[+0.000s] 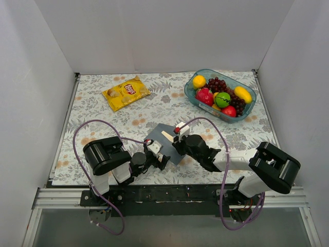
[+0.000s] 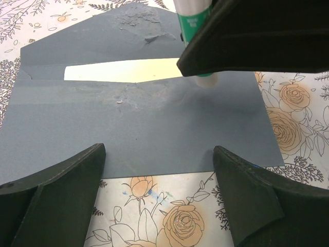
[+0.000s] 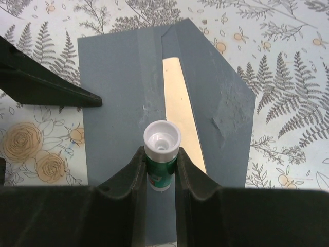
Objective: Place the letter into the envelope and seal it
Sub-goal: Paint the envelope at the center of the board.
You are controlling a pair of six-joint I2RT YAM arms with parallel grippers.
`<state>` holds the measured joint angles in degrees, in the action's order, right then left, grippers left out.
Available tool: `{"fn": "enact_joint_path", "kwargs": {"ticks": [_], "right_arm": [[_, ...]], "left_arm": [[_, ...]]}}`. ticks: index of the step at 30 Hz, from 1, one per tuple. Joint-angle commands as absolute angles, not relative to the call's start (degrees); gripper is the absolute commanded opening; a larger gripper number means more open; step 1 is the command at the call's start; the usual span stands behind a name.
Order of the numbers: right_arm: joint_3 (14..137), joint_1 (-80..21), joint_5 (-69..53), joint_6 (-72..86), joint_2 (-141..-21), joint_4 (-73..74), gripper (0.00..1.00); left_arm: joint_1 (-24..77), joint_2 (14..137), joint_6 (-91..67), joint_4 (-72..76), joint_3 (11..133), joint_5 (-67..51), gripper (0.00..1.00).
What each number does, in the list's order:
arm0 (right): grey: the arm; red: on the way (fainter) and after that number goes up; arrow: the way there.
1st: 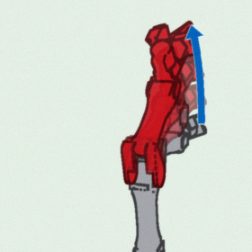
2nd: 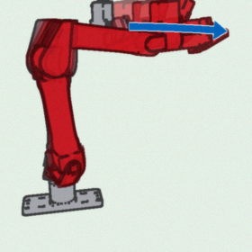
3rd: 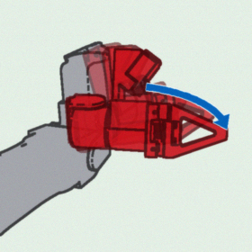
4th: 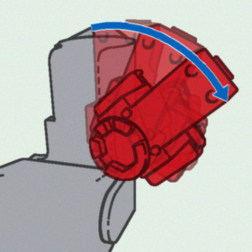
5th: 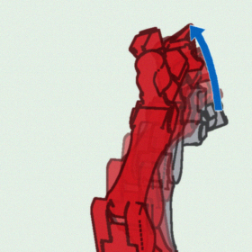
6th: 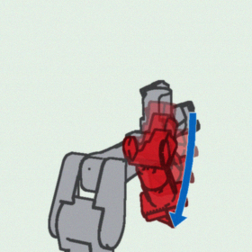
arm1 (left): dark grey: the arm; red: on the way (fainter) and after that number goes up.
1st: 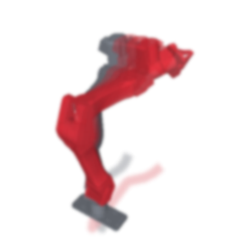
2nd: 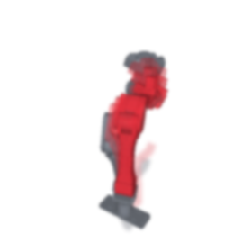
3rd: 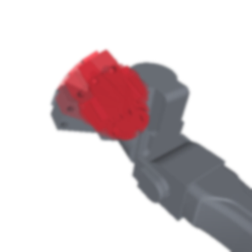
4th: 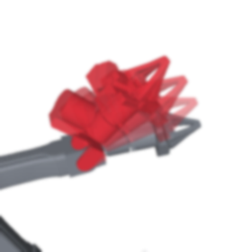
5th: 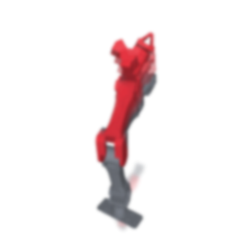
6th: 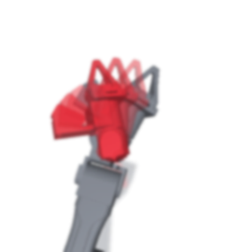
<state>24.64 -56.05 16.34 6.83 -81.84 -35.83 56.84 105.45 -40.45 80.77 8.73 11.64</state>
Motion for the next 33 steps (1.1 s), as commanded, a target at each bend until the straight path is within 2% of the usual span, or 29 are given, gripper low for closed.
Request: {"fn": "enact_joint_path", "kwargs": {"ticks": [1, 21, 33], "right_arm": [[27.95, -56.42, 15.91, 4.57, -80.95, -37.0, 0.01], [37.62, -54.76, 10.02, -4.13, -97.37, -49.83, 0.01], [29.54, -54.67, 10.02, -5.19, -101.43, -61.78, 0.01]], "left_arm": [[56.95, 106.96, -40.52, 76.46, 6.5, 12.92, 0.84], [56.95, 106.7, -40.87, 77.17, 6.24, 12.66, 0.84], [56.95, 106.79, -40.96, 76.99, 6.33, 12.83, 0.84]]}}
